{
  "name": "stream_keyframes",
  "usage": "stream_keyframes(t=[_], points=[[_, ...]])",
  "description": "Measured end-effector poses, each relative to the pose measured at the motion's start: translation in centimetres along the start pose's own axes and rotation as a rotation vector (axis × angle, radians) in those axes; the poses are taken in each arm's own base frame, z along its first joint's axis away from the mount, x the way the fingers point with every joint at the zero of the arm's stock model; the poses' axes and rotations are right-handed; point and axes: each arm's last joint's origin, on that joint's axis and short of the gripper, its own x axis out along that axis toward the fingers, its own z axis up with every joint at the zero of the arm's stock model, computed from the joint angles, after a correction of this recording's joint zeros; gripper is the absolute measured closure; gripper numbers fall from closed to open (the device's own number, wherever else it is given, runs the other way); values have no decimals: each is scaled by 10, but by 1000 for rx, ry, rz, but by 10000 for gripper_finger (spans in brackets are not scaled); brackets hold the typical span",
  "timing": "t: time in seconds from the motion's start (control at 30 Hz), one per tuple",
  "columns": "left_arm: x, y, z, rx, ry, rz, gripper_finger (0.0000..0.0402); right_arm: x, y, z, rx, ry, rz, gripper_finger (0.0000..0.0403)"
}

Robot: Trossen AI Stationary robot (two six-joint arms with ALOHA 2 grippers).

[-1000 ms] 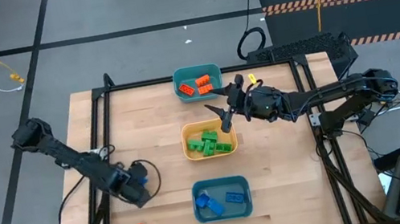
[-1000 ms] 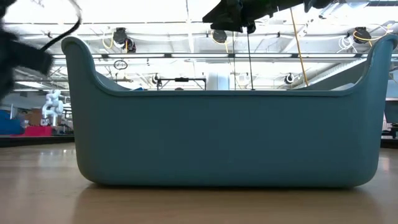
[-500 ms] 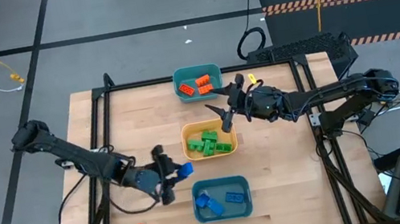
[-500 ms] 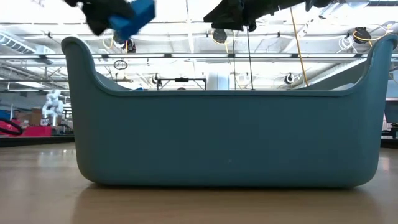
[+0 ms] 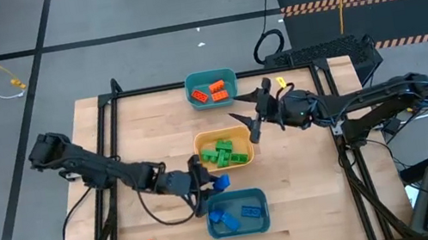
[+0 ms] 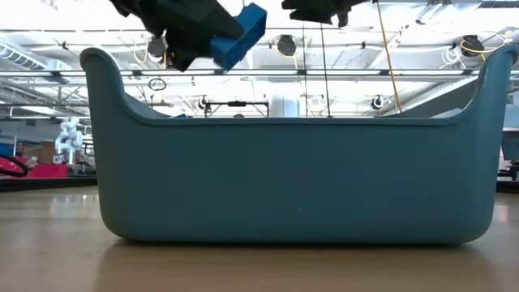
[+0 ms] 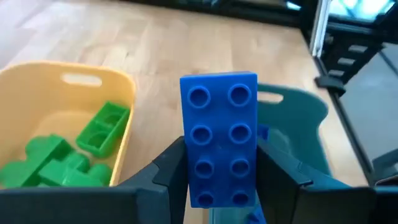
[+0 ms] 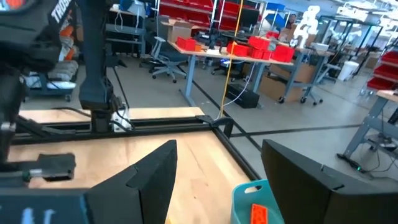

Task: Sort & place blocks by color
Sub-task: Put the blue game piece into the blue bin

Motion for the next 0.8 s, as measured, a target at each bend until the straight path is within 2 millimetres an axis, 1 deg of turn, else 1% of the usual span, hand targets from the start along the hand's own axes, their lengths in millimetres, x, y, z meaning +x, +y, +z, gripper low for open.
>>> stream_keyframes(t=[0.1,0.23,0.4,0.47,0.6,0.7,0.8], points=[[0,0,4,-8,-34,-15,255,-4,-2,0,3,24,3,174],[0,-4,4,18,-47,-29,248,-6,-3,-1,8,37,4,174],[7,-12,-3,40,-36,-48,255,-6,-2,-3,22,66,7,174],[11,-16,-2,50,-33,-52,256,-6,-2,-5,28,81,8,174],[22,-23,-2,90,3,-83,250,-7,-2,-10,57,129,10,174],[30,-26,-2,111,75,-79,246,-8,-1,-13,82,161,12,174],[38,-23,-5,128,161,-45,245,-9,2,-15,87,183,24,174]])
